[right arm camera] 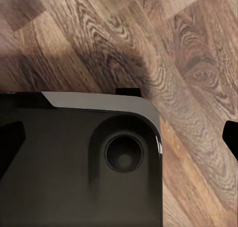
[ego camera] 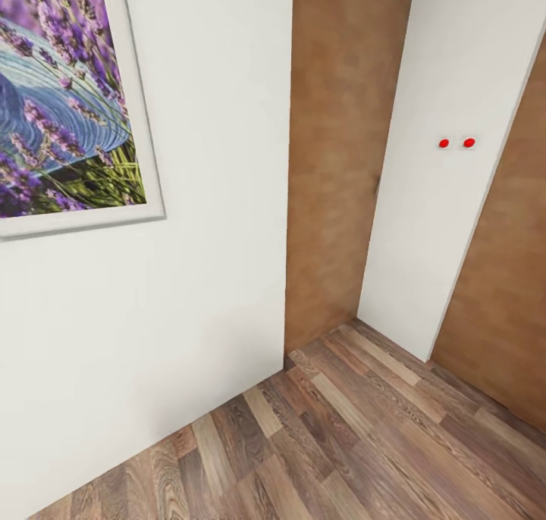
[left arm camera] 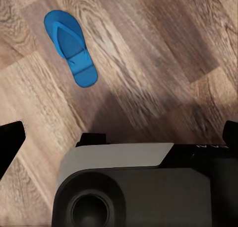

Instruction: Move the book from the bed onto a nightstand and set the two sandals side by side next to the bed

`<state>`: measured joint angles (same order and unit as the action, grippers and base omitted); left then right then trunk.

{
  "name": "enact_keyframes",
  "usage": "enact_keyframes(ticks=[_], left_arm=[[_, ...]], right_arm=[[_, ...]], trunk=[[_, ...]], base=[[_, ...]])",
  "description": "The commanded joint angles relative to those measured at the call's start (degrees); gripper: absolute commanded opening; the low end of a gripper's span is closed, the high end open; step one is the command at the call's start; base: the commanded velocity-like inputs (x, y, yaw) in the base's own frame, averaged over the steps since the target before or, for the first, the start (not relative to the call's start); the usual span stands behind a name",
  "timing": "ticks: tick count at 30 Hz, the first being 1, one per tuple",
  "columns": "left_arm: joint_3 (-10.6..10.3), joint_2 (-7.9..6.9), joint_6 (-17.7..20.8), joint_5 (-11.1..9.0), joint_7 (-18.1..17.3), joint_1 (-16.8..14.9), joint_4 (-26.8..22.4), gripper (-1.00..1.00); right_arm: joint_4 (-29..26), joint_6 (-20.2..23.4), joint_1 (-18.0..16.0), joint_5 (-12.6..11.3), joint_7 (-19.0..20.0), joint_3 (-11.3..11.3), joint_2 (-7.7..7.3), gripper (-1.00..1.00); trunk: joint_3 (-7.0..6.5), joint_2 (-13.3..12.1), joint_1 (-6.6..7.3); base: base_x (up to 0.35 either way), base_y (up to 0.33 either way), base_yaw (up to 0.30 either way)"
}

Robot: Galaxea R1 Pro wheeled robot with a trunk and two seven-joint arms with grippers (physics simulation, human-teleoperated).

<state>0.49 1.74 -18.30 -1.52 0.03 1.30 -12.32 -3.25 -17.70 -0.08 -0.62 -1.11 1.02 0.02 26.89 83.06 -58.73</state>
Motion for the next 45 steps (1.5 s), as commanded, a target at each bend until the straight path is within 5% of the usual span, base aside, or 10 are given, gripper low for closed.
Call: enact_keyframes(ticks=[1, 45], left_arm=[[0.0, 0.02, -0.1, -0.2, 0.0, 0.0, -0.1, 1.0], [0.0, 0.08, -0.1, -0.2, 0.0, 0.0, 0.0, 1.0]], right_arm=[[0.0, -0.1, 0.0, -0.1, -0.1, 0.1, -0.01, 1.0], [0.0, -0.1, 0.0, -0.1, -0.1, 0.1, 0.05, 1.0]], trunk=[[0.04, 0.0, 0.0], [0.04, 0.0, 0.0]], base=[[0.0, 0.0, 0.293], [0.0, 0.0, 0.293]])
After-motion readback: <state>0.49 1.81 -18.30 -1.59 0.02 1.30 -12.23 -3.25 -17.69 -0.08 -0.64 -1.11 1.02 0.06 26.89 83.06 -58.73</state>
